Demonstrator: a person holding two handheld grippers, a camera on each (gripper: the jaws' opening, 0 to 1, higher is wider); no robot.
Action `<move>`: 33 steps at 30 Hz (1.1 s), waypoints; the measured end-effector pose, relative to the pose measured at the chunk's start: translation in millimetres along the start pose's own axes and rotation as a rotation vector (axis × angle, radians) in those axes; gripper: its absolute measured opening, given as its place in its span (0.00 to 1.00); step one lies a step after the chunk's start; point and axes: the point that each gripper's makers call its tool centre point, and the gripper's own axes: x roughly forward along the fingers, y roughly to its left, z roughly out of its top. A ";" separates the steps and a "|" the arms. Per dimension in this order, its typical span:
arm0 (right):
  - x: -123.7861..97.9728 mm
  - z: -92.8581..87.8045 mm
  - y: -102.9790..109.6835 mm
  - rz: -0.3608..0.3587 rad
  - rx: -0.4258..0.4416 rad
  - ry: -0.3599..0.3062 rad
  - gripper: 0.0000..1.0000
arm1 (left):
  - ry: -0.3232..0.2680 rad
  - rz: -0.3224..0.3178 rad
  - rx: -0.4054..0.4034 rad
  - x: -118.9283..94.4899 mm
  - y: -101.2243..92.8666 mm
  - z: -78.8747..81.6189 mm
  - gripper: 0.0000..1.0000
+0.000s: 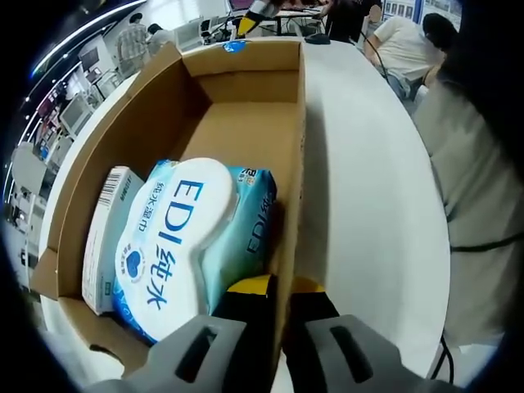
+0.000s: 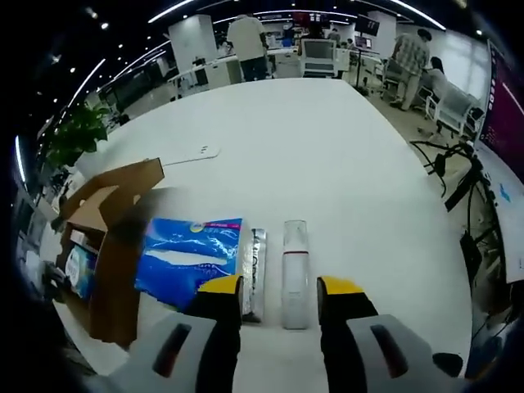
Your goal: Operate the shoe box by opening the lid, removing the specified soft item, and placing it in the target area until the item is outside and the box remains undamaged.
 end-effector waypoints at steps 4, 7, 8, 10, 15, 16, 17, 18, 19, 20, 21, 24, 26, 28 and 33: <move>-11.6 4.7 3.8 0.002 0.004 -0.042 0.34 | -0.001 0.001 0.003 -0.3 0.0 0.5 0.02; -21.3 10.1 7.6 -0.005 -0.020 -0.075 0.31 | -0.002 0.000 0.004 -0.3 0.0 0.3 0.02; -25.8 12.3 9.2 -0.011 -0.030 -0.090 0.30 | -0.002 0.000 0.004 -0.3 0.1 0.3 0.02; -32.0 16.6 12.3 -0.014 -0.042 -0.121 0.30 | -0.002 0.001 0.004 -0.3 0.2 0.3 0.02; -47.9 17.7 22.3 -0.017 -0.054 -0.174 0.29 | -0.003 0.003 0.000 0.2 0.3 0.0 0.02; -49.8 16.2 24.1 -0.017 -0.063 -0.177 0.29 | -0.002 0.003 -0.001 -0.3 0.2 0.2 0.02; -52.6 13.5 26.1 -0.021 -0.078 -0.180 0.29 | -0.003 0.003 -0.001 -0.5 0.1 0.3 0.02; -54.7 11.7 27.1 -0.025 -0.085 -0.183 0.29 | -0.003 0.002 -0.001 -0.5 0.2 0.4 0.02; -57.9 9.6 29.0 -0.027 -0.094 -0.190 0.29 | -0.003 0.002 -0.001 -0.5 0.2 0.4 0.02; -60.2 8.5 30.2 -0.028 -0.097 -0.196 0.29 | -0.003 0.001 -0.001 -0.3 0.3 0.3 0.02; -64.1 6.7 32.2 -0.029 -0.098 -0.204 0.28 | -0.003 0.001 -0.003 -0.1 0.4 0.2 0.02; -72.2 2.7 36.1 -0.023 -0.097 -0.215 0.28 | -0.004 0.001 0.000 -0.2 0.3 0.2 0.02; -72.3 9.2 32.4 -0.023 -0.096 -0.236 0.29 | -0.003 0.002 0.000 -0.4 0.2 0.2 0.02; -80.3 9.8 35.2 -0.027 -0.116 -0.256 0.30 | -0.003 0.002 0.000 -0.3 0.2 0.2 0.02; -102.0 16.8 59.9 0.017 -0.264 -0.322 0.38 | -0.001 -0.002 -0.016 0.0 0.4 0.0 0.02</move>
